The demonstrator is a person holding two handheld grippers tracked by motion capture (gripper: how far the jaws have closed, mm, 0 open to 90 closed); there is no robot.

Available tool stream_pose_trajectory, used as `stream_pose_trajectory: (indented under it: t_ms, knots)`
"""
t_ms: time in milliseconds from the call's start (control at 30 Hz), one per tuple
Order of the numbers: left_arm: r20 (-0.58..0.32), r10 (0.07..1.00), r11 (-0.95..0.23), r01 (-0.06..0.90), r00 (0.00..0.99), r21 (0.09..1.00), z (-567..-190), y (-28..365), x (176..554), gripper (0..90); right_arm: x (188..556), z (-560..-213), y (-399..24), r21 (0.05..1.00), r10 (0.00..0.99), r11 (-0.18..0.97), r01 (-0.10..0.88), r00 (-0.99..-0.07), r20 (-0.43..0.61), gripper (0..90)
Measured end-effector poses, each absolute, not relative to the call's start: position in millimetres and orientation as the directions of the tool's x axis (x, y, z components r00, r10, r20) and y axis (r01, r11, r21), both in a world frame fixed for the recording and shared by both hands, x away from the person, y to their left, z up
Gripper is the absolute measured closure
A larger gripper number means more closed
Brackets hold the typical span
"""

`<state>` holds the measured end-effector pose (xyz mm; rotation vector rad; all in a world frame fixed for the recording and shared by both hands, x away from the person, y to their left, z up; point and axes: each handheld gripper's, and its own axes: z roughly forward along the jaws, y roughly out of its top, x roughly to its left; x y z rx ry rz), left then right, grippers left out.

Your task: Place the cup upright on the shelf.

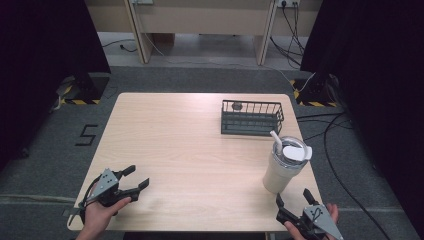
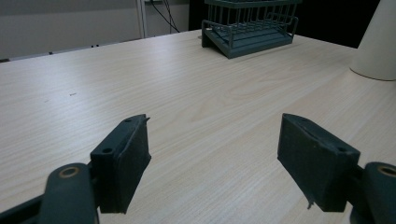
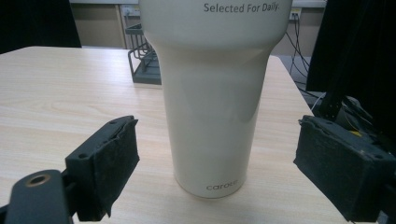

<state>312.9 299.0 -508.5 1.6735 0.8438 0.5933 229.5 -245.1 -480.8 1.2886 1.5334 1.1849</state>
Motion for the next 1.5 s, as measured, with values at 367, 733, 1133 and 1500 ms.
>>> stream_pose_trajectory:
  t_ms: [367,733,1133,1500]
  knots:
    - [-0.036,0.784,-0.134,0.226,0.619,0.965,-508,299,311,24.0,238,-479,-243,0.975,0.989,0.037,0.217,-0.148,-0.004,12.2]
    - [-0.038,0.783,-0.134,0.228,0.620,0.964,-508,299,311,23.8,254,-477,-239,0.981,0.993,0.049,0.187,-0.117,-0.027,3.3]
    - [-0.036,0.784,-0.137,0.229,0.619,0.964,-508,299,311,23.5,275,-476,-233,0.982,0.988,0.046,0.184,-0.150,-0.018,0.2]
    - [-0.038,0.784,-0.138,0.233,0.620,0.963,-508,299,311,23.4,297,-479,-228,0.982,0.987,0.035,0.185,-0.161,-0.005,0.3]
